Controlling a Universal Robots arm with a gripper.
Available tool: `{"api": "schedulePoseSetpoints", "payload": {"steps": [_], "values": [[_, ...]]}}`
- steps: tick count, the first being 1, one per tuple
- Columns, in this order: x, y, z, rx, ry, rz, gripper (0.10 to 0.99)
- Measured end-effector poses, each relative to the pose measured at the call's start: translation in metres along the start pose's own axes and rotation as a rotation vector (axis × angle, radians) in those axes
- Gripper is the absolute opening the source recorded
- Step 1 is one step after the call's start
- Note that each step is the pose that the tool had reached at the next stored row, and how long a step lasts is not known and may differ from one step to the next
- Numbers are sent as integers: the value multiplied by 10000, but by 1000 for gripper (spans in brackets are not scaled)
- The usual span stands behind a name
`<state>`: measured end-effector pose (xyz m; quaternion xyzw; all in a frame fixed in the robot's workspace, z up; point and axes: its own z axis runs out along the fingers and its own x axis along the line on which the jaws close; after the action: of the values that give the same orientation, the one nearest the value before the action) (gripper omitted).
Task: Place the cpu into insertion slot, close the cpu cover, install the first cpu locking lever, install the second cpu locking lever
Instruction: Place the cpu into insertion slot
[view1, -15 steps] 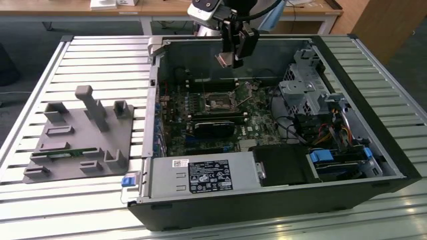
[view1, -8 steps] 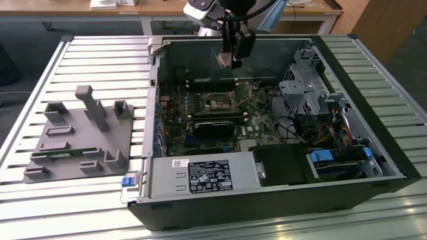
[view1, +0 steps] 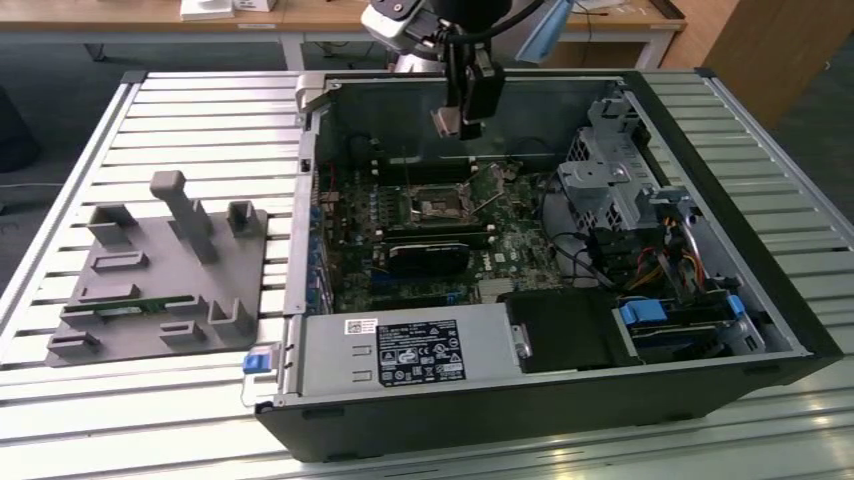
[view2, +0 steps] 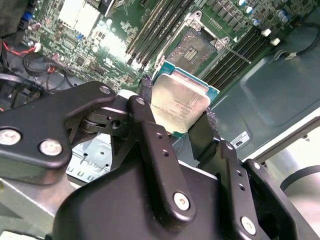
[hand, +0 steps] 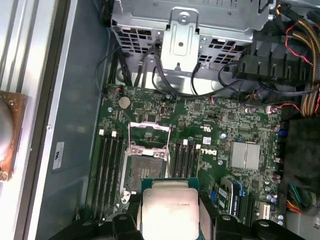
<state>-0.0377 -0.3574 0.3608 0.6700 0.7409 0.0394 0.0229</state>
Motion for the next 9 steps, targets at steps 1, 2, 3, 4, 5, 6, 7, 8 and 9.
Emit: {"api": "schedulePoseSetpoints", "payload": {"steps": [1, 2, 3, 4, 5, 6, 7, 8, 9], "values": [[0, -1, 8, 0, -4, 23, 541], [0, -2, 15, -1, -8, 38, 541], [0, -3, 24, -1, -17, 45, 541], [-1, -3, 33, 1, -29, 46, 541], [-1, -5, 43, 1, -39, 46, 541], [-1, -5, 54, 0, -49, 45, 541], [-1, -7, 65, 2, -69, 44, 541], [-2, -8, 78, -3, -77, 42, 541], [-2, -9, 91, -29, -81, 43, 541]]}}
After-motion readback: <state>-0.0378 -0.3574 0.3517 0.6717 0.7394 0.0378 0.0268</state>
